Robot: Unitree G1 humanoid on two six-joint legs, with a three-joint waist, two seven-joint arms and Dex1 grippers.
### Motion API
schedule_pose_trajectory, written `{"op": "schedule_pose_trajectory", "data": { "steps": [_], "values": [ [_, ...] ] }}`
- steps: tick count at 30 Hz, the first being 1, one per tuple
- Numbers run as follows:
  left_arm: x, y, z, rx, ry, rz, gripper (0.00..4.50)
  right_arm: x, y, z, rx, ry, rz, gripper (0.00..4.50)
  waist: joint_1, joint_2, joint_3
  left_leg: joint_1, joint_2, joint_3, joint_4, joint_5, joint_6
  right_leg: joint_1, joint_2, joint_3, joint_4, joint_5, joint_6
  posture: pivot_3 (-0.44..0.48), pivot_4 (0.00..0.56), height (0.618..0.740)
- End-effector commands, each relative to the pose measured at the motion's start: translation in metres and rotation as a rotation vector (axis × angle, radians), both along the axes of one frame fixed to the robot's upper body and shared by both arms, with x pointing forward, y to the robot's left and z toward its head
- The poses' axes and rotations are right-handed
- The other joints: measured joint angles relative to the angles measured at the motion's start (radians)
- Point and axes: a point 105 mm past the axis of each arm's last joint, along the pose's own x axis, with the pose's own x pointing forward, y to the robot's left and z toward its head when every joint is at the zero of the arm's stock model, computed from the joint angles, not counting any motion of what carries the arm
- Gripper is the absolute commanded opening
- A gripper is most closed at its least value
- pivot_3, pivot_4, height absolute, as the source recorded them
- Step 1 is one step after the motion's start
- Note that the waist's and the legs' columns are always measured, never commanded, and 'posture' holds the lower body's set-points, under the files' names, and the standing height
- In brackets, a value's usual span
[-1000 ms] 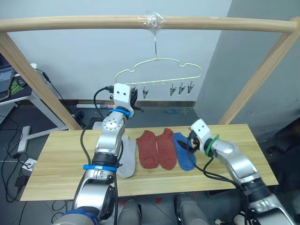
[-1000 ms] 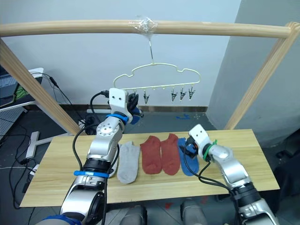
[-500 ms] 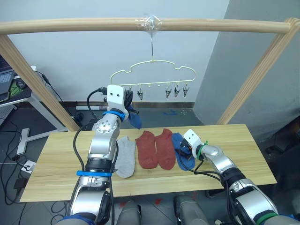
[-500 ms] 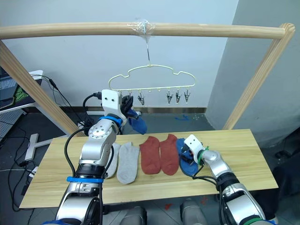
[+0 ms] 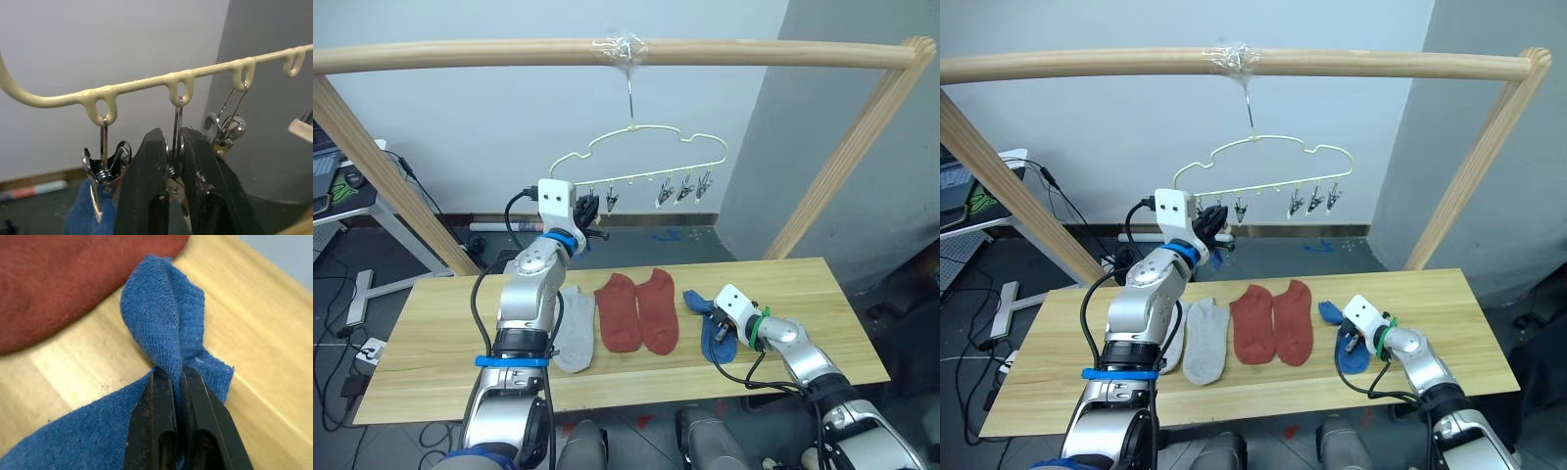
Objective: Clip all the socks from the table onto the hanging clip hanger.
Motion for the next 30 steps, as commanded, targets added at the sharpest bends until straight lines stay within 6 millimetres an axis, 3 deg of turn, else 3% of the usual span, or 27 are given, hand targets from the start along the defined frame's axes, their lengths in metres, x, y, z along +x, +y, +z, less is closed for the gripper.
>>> {"op": "schedule_pose_trajectory", "data": {
  "steps": [1, 6, 9, 18, 30],
  "values": [
    [-0.003, -0.001, 0.000, -0.284, 0.184, -0.102, 0.13, 0.004, 0.025, 0.053, -0.012, -0.238, 0.108, 0.03, -0.003, 0.000, 0.000, 0.000, 0.000, 0.000, 0.000, 0.000, 0.000, 0.000, 0.000, 0.000, 0.000, 0.000, 0.000, 0.004, 0.148, 0.740],
    [-0.015, -0.005, 0.009, -0.554, 0.312, -0.227, 0.13, -0.005, 0.063, 0.098, 0.083, -0.357, 0.124, 0.03, -0.005, 0.000, 0.000, 0.001, 0.000, 0.000, 0.000, 0.000, 0.000, 0.000, 0.000, 0.000, 0.001, -0.001, -0.001, -0.009, 0.145, 0.740],
    [-0.022, -0.009, 0.011, -0.627, 0.348, -0.283, 0.13, -0.007, 0.084, 0.121, 0.142, -0.410, 0.108, 0.03, -0.001, 0.000, 0.000, 0.000, 0.000, -0.001, 0.000, 0.000, 0.000, 0.000, 0.000, 0.000, 0.000, -0.001, -0.001, -0.013, 0.138, 0.740],
    [-0.030, -0.021, 0.021, -0.685, 0.371, -0.377, 0.13, -0.007, 0.119, 0.139, 0.187, -0.440, 0.117, 0.03, 0.003, -0.002, -0.001, -0.001, 0.000, -0.001, 0.000, 0.000, 0.000, -0.001, 0.000, 0.000, -0.001, -0.002, -0.002, -0.020, 0.123, 0.740],
    [-0.038, -0.022, 0.018, -0.652, 0.378, -0.400, 0.13, -0.002, 0.121, 0.151, 0.206, -0.476, 0.093, 0.03, 0.004, -0.002, -0.001, -0.001, 0.000, -0.001, -0.002, 0.000, -0.001, -0.001, 0.000, -0.001, -0.002, -0.001, -0.001, -0.017, 0.119, 0.740]
  ]
}}
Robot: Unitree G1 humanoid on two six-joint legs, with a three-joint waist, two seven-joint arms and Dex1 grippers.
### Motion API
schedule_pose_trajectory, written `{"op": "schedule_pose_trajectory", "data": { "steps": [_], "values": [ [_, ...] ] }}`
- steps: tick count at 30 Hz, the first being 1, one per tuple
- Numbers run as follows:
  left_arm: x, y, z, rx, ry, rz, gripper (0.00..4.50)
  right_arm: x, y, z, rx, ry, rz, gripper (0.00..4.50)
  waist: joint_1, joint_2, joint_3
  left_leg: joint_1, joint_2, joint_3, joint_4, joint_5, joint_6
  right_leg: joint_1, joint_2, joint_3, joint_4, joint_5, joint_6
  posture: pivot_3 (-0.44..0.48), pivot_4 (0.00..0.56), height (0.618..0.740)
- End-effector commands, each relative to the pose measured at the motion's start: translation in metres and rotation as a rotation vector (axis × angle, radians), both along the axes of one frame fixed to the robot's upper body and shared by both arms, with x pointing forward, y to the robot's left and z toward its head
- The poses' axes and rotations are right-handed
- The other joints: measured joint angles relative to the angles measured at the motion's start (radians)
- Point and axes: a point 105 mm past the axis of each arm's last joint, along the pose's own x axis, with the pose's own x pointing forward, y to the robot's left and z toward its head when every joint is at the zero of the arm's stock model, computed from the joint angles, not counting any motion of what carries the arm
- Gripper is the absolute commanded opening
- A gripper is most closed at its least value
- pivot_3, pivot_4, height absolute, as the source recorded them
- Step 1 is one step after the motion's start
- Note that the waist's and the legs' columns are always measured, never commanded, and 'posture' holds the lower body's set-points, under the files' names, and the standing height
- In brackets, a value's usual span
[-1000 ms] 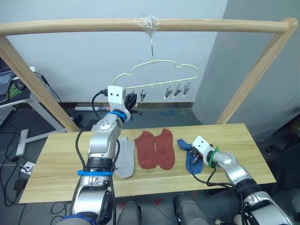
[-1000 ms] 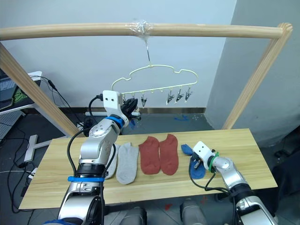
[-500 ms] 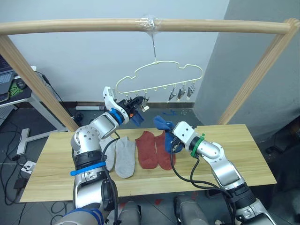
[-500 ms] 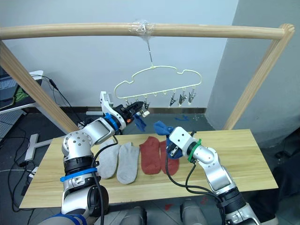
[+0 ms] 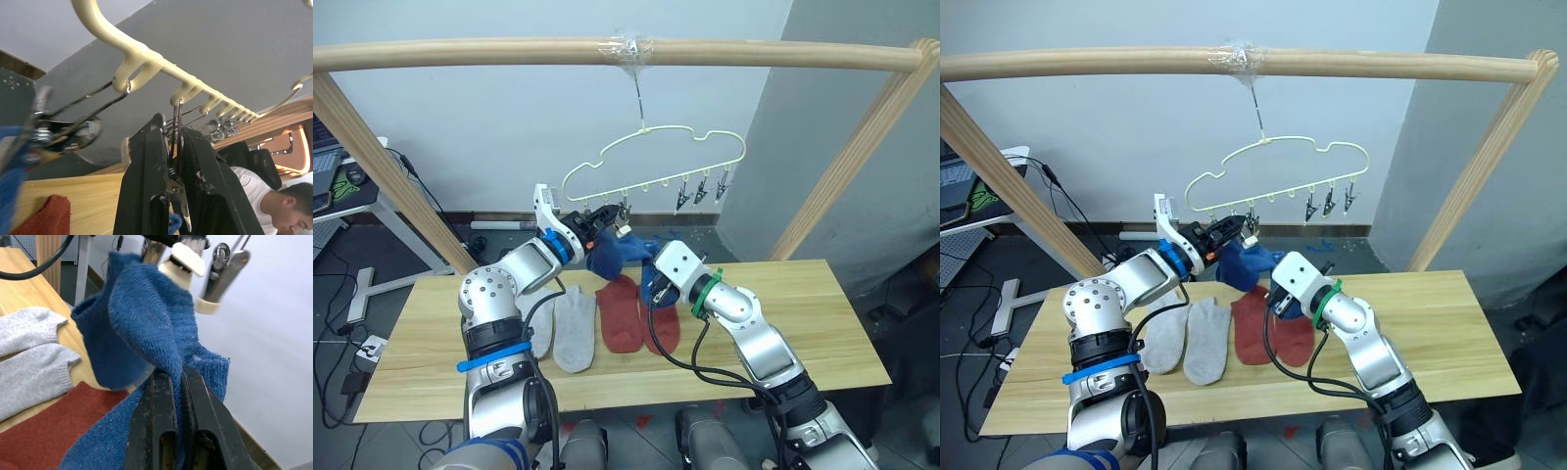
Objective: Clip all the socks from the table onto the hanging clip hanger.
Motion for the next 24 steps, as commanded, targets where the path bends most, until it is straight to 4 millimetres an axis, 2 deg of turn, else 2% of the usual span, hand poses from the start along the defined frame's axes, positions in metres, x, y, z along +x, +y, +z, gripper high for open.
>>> {"op": "schedule_pose_trajectory", "data": {
  "steps": [1, 12, 24],
  "values": [
    [-0.004, -0.002, 0.009, 0.005, -0.046, -0.020, 0.13, 0.002, 0.000, 0.018, 0.020, -0.065, -0.003, 0.03, 0.000, 0.000, 0.000, 0.000, 0.000, 0.000, 0.000, 0.000, 0.000, 0.000, 0.000, 0.000, 0.000, 0.000, 0.000, -0.017, 0.119, 0.740],
    [0.001, 0.012, 0.013, -0.019, -0.048, 0.025, 0.13, -0.008, -0.007, 0.018, -0.004, -0.080, 0.024, 0.03, 0.001, 0.000, 0.000, 0.000, 0.000, 0.000, 0.000, 0.000, 0.000, 0.000, 0.000, 0.000, 0.000, 0.000, -0.001, -0.009, 0.120, 0.740],
    [-0.004, 0.002, 0.015, -0.010, -0.064, -0.029, 0.13, -0.005, 0.004, 0.028, 0.037, -0.082, 0.024, 0.03, 0.001, 0.000, 0.000, 0.000, 0.000, 0.000, 0.000, 0.000, 0.000, 0.000, 0.000, 0.000, 0.000, -0.003, -0.005, -0.010, 0.129, 0.740]
  ]
}}
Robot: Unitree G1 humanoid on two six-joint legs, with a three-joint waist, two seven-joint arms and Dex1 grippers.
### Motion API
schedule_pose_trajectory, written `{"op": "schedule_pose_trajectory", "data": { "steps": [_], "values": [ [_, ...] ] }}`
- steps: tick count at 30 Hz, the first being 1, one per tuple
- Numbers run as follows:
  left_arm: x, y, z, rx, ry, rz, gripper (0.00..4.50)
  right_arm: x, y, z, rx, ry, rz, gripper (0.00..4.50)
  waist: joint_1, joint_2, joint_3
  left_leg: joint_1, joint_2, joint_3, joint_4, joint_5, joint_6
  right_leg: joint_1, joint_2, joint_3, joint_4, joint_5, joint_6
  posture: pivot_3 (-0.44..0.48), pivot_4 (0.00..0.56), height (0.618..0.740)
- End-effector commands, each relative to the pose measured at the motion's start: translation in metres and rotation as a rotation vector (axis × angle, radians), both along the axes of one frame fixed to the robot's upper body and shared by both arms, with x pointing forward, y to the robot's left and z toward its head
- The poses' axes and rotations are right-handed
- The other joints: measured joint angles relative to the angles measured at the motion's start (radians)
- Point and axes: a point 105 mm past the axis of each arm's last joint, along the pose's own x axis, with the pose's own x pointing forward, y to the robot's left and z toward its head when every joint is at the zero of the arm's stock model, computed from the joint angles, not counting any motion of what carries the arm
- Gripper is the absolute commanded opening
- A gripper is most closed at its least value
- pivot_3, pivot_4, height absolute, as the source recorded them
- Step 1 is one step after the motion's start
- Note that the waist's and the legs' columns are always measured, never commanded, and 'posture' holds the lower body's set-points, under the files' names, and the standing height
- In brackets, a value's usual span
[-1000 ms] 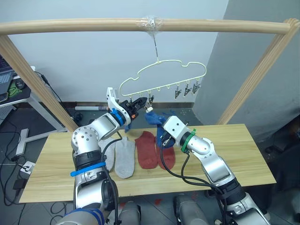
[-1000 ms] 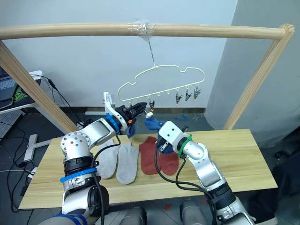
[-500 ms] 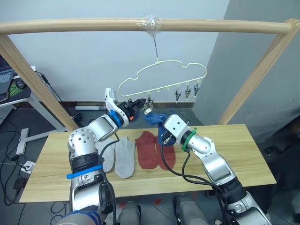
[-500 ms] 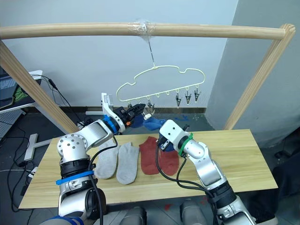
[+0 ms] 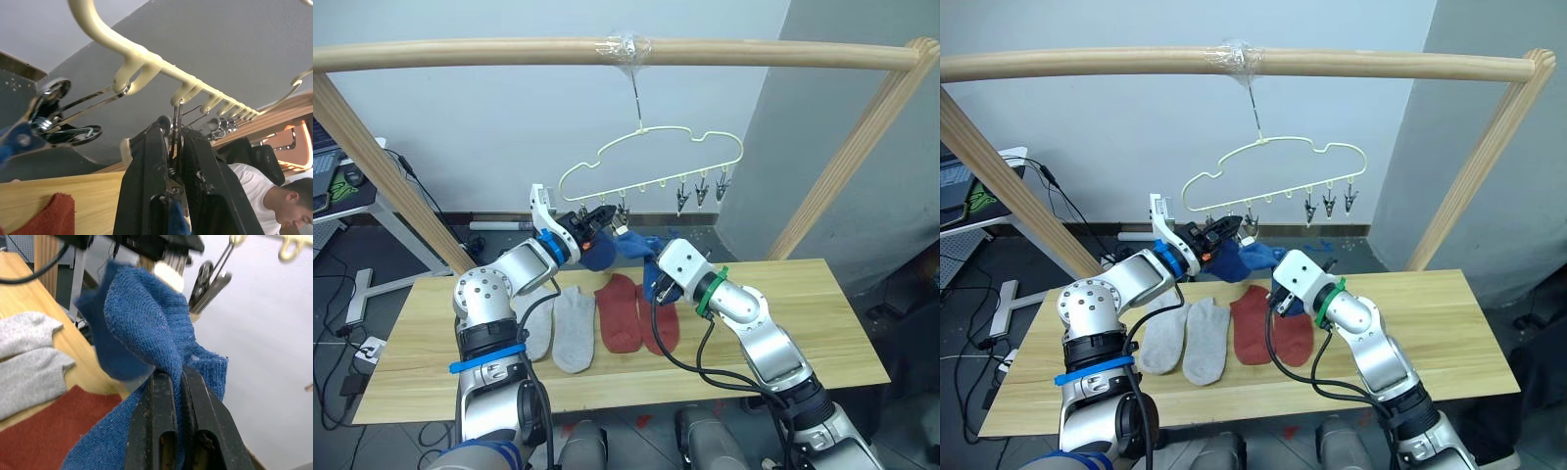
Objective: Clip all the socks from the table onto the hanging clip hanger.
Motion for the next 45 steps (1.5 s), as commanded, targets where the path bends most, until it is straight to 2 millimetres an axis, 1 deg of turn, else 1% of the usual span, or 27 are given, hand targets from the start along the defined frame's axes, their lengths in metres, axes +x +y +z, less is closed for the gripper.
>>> {"op": "schedule_pose_trajectory", "data": {
  "steps": [1, 8, 12, 15, 17, 18, 19, 22, 25, 27, 29, 31, 32, 34, 37, 39, 40, 41, 42, 43, 45],
  "values": [
    [-0.004, -0.005, 0.013, 0.000, -0.058, -0.038, 0.13, 0.001, 0.005, 0.014, 0.047, -0.031, 0.003, 0.03, 0.000, 0.000, 0.000, 0.000, 0.000, 0.000, 0.000, 0.000, 0.000, 0.000, 0.000, 0.000, 0.000, 0.000, 0.000, -0.007, 0.130, 0.740],
    [-0.005, -0.004, 0.014, 0.009, -0.066, -0.039, 0.13, 0.004, 0.005, 0.017, 0.057, -0.029, -0.005, 0.03, 0.000, 0.000, 0.000, -0.001, 0.000, 0.000, 0.000, 0.000, 0.000, 0.000, 0.000, 0.000, 0.000, 0.000, 0.000, -0.003, 0.137, 0.740],
    [-0.008, -0.008, 0.016, 0.003, -0.083, -0.049, 0.13, 0.005, 0.012, 0.017, 0.061, -0.030, 0.009, 0.03, 0.000, 0.000, 0.000, 0.000, 0.000, 0.000, 0.000, 0.000, 0.000, 0.000, 0.000, 0.000, 0.000, 0.000, 0.000, 0.000, 0.137, 0.740],
    [-0.009, -0.006, 0.015, 0.019, -0.089, -0.046, 0.13, 0.006, 0.016, 0.019, 0.064, -0.034, 0.021, 0.03, 0.000, 0.000, 0.000, 0.000, 0.000, 0.000, -0.001, 0.000, 0.000, 0.000, 0.000, 0.000, 0.000, 0.000, 0.000, 0.000, 0.137, 0.740],
    [-0.009, -0.004, 0.015, 0.023, -0.091, -0.037, 0.86, 0.007, 0.016, 0.019, 0.064, -0.036, 0.022, 0.00, 0.001, 0.000, 0.000, -0.001, 0.000, 0.000, -0.001, 0.000, 0.000, -0.001, 0.000, 0.000, 0.000, 0.000, -0.001, 0.006, 0.142, 0.740],
    [-0.009, -0.004, 0.016, 0.021, -0.093, -0.035, 1.08, 0.007, 0.016, 0.020, 0.065, -0.036, 0.021, 0.00, 0.001, 0.000, 0.000, -0.001, 0.000, 0.000, -0.001, 0.000, 0.000, -0.001, 0.000, 0.000, -0.001, 0.000, -0.001, 0.006, 0.142, 0.740],
    [-0.010, -0.003, 0.016, 0.016, -0.095, -0.036, 1.48, 0.008, 0.015, 0.020, 0.065, -0.036, 0.020, 0.00, 0.001, 0.000, 0.000, -0.001, 0.000, 0.000, -0.001, 0.000, 0.000, -0.001, 0.000, 0.000, -0.001, 0.000, -0.001, 0.006, 0.142, 0.740],
    [-0.010, -0.002, 0.018, 0.008, -0.099, -0.040, 2.44, 0.008, 0.015, 0.020, 0.064, -0.036, 0.020, 0.00, 0.002, 0.000, 0.000, -0.002, 0.000, 0.000, -0.001, 0.000, 0.000, -0.002, 0.000, 0.000, -0.001, -0.001, -0.001, 0.011, 0.147, 0.740],
    [-0.010, 0.002, 0.014, 0.032, -0.089, -0.024, 3.38, 0.008, 0.013, 0.017, 0.059, -0.028, 0.022, 0.00, 0.003, 0.000, 0.000, -0.002, 0.000, 0.000, -0.001, 0.000, 0.000, -0.002, 0.000, 0.000, -0.001, -0.001, -0.001, 0.010, 0.153, 0.740],
    [-0.014, 0.007, 0.016, 0.031, -0.090, -0.015, 3.97, 0.008, 0.011, 0.015, 0.063, -0.018, 0.022, 0.00, 0.003, 0.000, 0.000, -0.002, 0.000, 0.000, -0.001, 0.000, 0.000, -0.002, 0.000, 0.000, -0.001, -0.001, -0.001, 0.010, 0.153, 0.740],
    [-0.019, 0.012, 0.015, 0.051, -0.092, -0.018, 4.45, 0.009, 0.011, 0.014, 0.077, -0.004, 0.021, 0.00, 0.002, 0.000, 0.000, -0.002, 0.000, 0.000, -0.002, 0.000, 0.000, -0.002, 0.000, 0.000, -0.001, -0.001, -0.001, 0.004, 0.154, 0.740],
    [-0.034, 0.015, 0.010, 0.152, -0.108, -0.056, 4.45, 0.012, 0.012, 0.006, 0.134, 0.063, 0.004, 0.00, -0.002, 0.000, 0.000, -0.002, 0.000, 0.000, -0.002, 0.000, 0.000, -0.003, 0.000, 0.000, -0.001, -0.001, -0.001, 0.004, 0.154, 0.740],
    [-0.044, 0.015, 0.012, 0.180, -0.122, -0.085, 4.45, 0.014, 0.013, 0.002, 0.148, 0.086, 0.000, 0.00, -0.005, 0.000, 0.000, -0.002, 0.000, 0.000, -0.002, 0.000, 0.000, -0.003, 0.000, 0.000, 0.000, -0.001, -0.001, 0.001, 0.157, 0.740],
    [-0.057, 0.016, 0.017, 0.200, -0.144, -0.120, 4.45, 0.017, 0.015, -0.002, 0.170, 0.115, 0.001, 0.00, -0.003, 0.000, 0.001, -0.003, 0.001, 0.000, -0.004, 0.000, 0.000, -0.004, 0.000, 0.000, 0.000, -0.002, -0.002, 0.005, 0.158, 0.740],
    [-0.065, 0.019, 0.022, 0.214, -0.160, -0.141, 4.45, 0.020, 0.018, -0.001, 0.205, 0.139, 0.006, 0.00, 0.009, 0.000, 0.001, -0.006, 0.001, -0.001, -0.003, 0.000, 0.000, -0.006, 0.000, -0.001, 0.000, -0.002, -0.002, 0.011, 0.158, 0.740],
    [-0.071, 0.028, 0.026, 0.281, -0.179, -0.146, 4.45, 0.024, 0.024, 0.000, 0.266, 0.194, 0.013, 0.00, 0.015, -0.001, 0.001, -0.007, 0.001, -0.001, -0.002, 0.000, 0.000, -0.006, 0.000, -0.001, 0.000, -0.002, -0.002, 0.029, 0.158, 0.740],
    [-0.069, 0.034, 0.026, 0.336, -0.186, -0.110, 4.45, 0.023, 0.030, -0.002, 0.286, 0.236, 0.034, 0.00, 0.015, -0.001, 0.001, -0.007, 0.001, -0.001, -0.002, 0.000, 0.000, -0.007, 0.000, -0.001, 0.000, -0.002, -0.002, 0.045, 0.154, 0.740],
    [-0.067, 0.039, 0.026, 0.372, -0.191, -0.083, 4.50, 0.022, 0.033, -0.004, 0.297, 0.263, 0.050, 0.55, 0.016, 0.000, 0.001, -0.007, 0.001, -0.001, -0.002, 0.000, 0.000, -0.008, 0.000, -0.001, 0.001, -0.002, -0.002, 0.045, 0.154, 0.740],
    [-0.065, 0.040, 0.025, 0.392, -0.194, -0.066, 4.50, 0.022, 0.034, -0.005, 0.299, 0.277, 0.059, 0.79, 0.019, 0.000, 0.001, -0.007, 0.001, -0.001, -0.002, 0.000, 0.000, -0.008, 0.000, -0.001, 0.001, -0.002, -0.002, 0.055, 0.153, 0.740],
    [-0.066, 0.039, 0.021, 0.465, -0.227, -0.057, 4.50, 0.019, 0.037, -0.010, 0.316, 0.331, 0.075, 1.07, 0.023, 0.000, 0.001, -0.007, 0.001, -0.001, -0.003, 0.000, 0.000, -0.008, 0.000, -0.001, 0.001, -0.002, -0.002, 0.061, 0.153, 0.740],
    [-0.070, 0.034, 0.017, 0.563, -0.289, -0.061, 4.50, 0.016, 0.039, -0.016, 0.333, 0.392, 0.084, 1.86, 0.026, 0.000, 0.001, -0.008, 0.001, -0.001, -0.003, 0.000, 0.000, -0.009, 0.000, -0.001, 0.000, -0.002, -0.003, 0.066, 0.152, 0.740]
  ]
}}
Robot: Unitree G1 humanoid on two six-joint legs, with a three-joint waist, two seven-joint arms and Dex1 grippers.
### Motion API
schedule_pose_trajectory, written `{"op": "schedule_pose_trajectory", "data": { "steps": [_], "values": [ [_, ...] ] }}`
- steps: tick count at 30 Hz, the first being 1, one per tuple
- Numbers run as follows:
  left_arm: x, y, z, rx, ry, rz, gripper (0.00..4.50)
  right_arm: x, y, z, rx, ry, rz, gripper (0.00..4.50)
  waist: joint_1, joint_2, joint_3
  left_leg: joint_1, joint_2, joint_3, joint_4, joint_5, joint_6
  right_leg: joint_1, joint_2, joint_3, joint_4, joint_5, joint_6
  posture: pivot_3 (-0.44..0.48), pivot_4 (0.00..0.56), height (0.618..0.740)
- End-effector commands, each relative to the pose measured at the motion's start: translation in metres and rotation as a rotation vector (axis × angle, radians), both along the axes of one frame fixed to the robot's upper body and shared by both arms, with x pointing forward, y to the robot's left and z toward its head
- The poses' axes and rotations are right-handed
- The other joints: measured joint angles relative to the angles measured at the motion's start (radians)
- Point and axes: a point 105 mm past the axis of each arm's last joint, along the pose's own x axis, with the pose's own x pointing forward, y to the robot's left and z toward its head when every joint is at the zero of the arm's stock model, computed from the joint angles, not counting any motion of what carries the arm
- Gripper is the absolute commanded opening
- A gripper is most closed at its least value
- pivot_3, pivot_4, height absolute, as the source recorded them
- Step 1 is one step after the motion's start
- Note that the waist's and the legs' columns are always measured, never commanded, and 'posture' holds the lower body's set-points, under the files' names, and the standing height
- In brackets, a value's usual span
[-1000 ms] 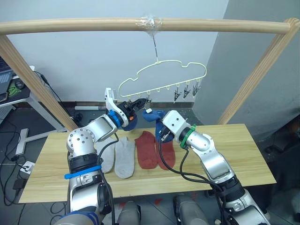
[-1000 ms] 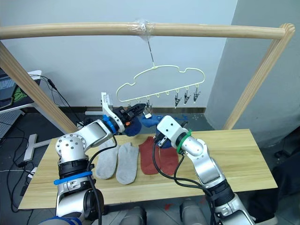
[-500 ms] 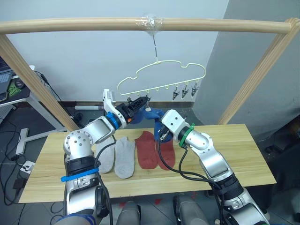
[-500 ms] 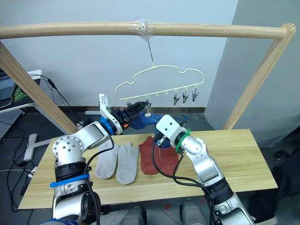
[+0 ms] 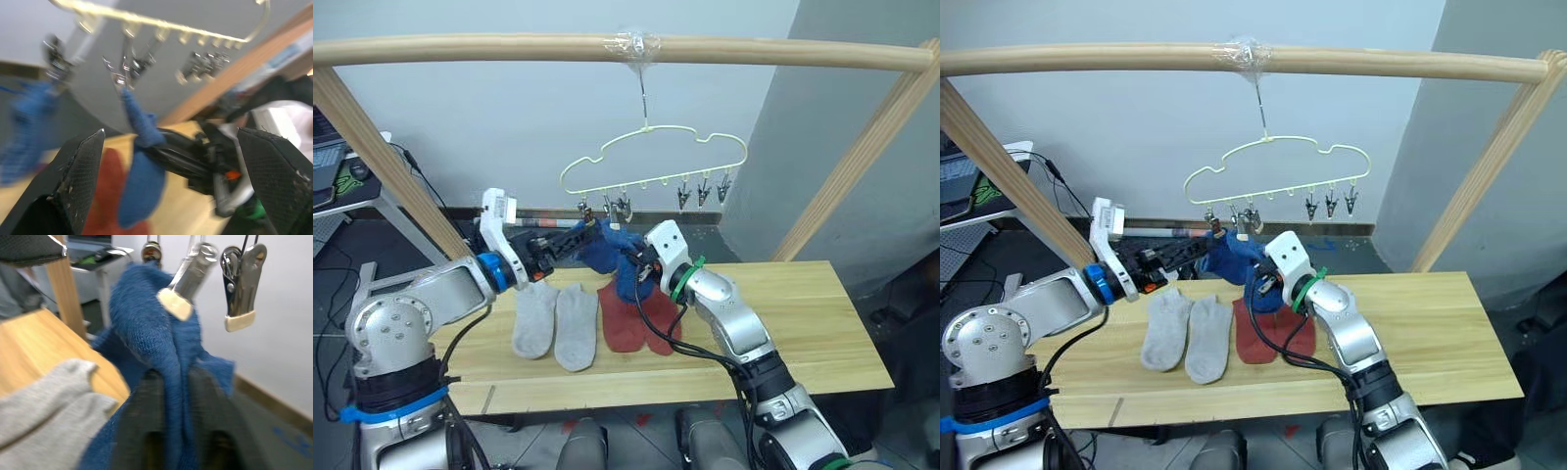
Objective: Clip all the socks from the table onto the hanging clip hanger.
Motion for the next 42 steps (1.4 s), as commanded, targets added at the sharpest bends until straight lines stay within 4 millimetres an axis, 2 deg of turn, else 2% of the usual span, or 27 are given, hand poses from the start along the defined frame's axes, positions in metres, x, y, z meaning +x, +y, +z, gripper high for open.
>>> {"op": "schedule_pose_trajectory", "data": {
  "steps": [1, 3, 6, 8, 10, 13, 17, 21, 25, 31, 38, 39, 42],
  "values": [
    [-0.006, -0.013, -0.001, 0.151, -0.135, -0.035, 4.50, -0.005, 0.006, -0.001, 0.056, 0.078, 0.039, 2.17, 0.004, 0.000, 0.000, -0.001, 0.000, 0.001, 0.000, 0.000, 0.000, -0.001, 0.000, 0.000, 0.000, 0.000, 0.000, 0.066, 0.152, 0.740],
    [-0.006, -0.018, -0.005, 0.229, -0.197, -0.042, 4.50, -0.006, -0.002, -0.005, 0.030, 0.079, 0.027, 2.87, 0.016, 0.000, 0.000, -0.007, 0.000, 0.001, 0.000, 0.000, -0.001, -0.006, 0.000, 0.000, 0.000, 0.000, -0.001, 0.083, 0.149, 0.740],
    [-0.004, -0.024, -0.011, 0.283, -0.261, -0.048, 4.50, -0.010, -0.014, -0.008, 0.026, 0.091, 0.020, 3.98, 0.032, 0.000, 0.000, -0.008, 0.000, 0.000, -0.001, 0.000, -0.001, -0.007, 0.000, 0.000, 0.000, 0.000, -0.001, 0.083, 0.149, 0.740],
    [0.002, -0.029, -0.010, 0.307, -0.315, -0.035, 4.50, -0.011, -0.027, -0.007, -0.005, 0.069, -0.010, 4.47, 0.034, 0.000, 0.000, -0.008, 0.000, 0.000, -0.001, -0.001, -0.001, -0.007, 0.000, 0.000, -0.001, -0.001, -0.002, 0.075, 0.140, 0.740],
    [0.008, -0.037, -0.012, 0.374, -0.393, -0.036, 4.50, -0.009, -0.044, -0.003, -0.036, 0.041, -0.055, 4.47, 0.035, 0.000, 0.000, -0.008, 0.000, 0.001, 0.000, -0.001, -0.001, -0.007, 0.000, 0.000, -0.001, -0.001, -0.001, 0.072, 0.140, 0.740],
    [0.011, -0.045, -0.017, 0.384, -0.449, -0.055, 4.50, -0.008, -0.057, 0.007, -0.017, 0.037, -0.084, 4.47, 0.030, 0.000, 0.000, -0.007, 0.000, 0.001, 0.000, 0.000, -0.001, -0.007, 0.000, 0.000, 0.000, 0.000, -0.001, 0.043, 0.133, 0.740],
    [0.033, -0.064, -0.016, 0.371, -0.564, 0.043, 3.61, -0.013, -0.090, 0.045, 0.000, -0.089, -0.119, 4.50, 0.031, 0.001, 0.000, -0.008, 0.000, 0.001, 0.001, 0.000, -0.001, -0.007, 0.000, 0.000, 0.000, 0.000, -0.001, 0.025, 0.129, 0.740],
    [0.051, -0.080, -0.021, 0.355, -0.568, 0.092, 2.37, -0.021, -0.102, 0.056, -0.050, -0.134, -0.085, 4.50, 0.027, 0.000, -0.001, -0.008, -0.001, 0.001, 0.001, -0.001, -0.001, -0.006, 0.000, 0.000, -0.001, 0.001, 0.001, -0.005, 0.125, 0.740],
    [0.059, -0.089, -0.024, 0.364, -0.581, 0.115, 2.37, -0.026, -0.105, 0.073, -0.015, -0.160, -0.069, 4.50, 0.012, 0.000, -0.001, -0.008, 0.000, 0.002, 0.001, -0.001, -0.001, -0.006, 0.000, 0.000, 0.000, 0.002, 0.003, -0.024, 0.119, 0.740],
    [0.084, -0.100, -0.027, 0.371, -0.581, 0.204, 2.37, -0.024, -0.108, 0.103, 0.010, -0.212, -0.096, 4.50, 0.003, 0.000, -0.001, -0.008, -0.001, 0.002, 0.004, 0.000, 0.000, -0.005, 0.000, 0.001, 0.000, 0.002, 0.004, -0.061, 0.118, 0.740],
    [0.096, -0.099, -0.031, 0.386, -0.584, 0.260, 2.37, -0.034, -0.100, 0.103, 0.042, -0.171, -0.038, 4.50, -0.002, 0.000, -0.001, -0.008, -0.001, 0.002, 0.003, 0.000, 0.000, -0.006, 0.000, 0.001, 0.000, 0.005, 0.008, -0.074, 0.120, 0.740],
    [0.097, -0.099, -0.031, 0.388, -0.585, 0.263, 2.37, -0.034, -0.100, 0.103, 0.041, -0.170, -0.035, 4.50, -0.003, 0.000, -0.001, -0.008, -0.001, 0.002, 0.003, 0.000, 0.000, -0.006, 0.000, 0.001, 0.000, 0.005, 0.008, -0.099, 0.123, 0.740],
    [0.102, -0.092, -0.032, 0.401, -0.585, 0.300, 2.37, -0.036, -0.101, 0.104, 0.039, -0.166, -0.030, 4.50, -0.007, 0.000, -0.001, -0.008, -0.001, 0.002, 0.003, 0.000, 0.000, -0.006, 0.000, 0.001, 0.000, 0.005, 0.008, -0.104, 0.124, 0.740]
  ]
}}
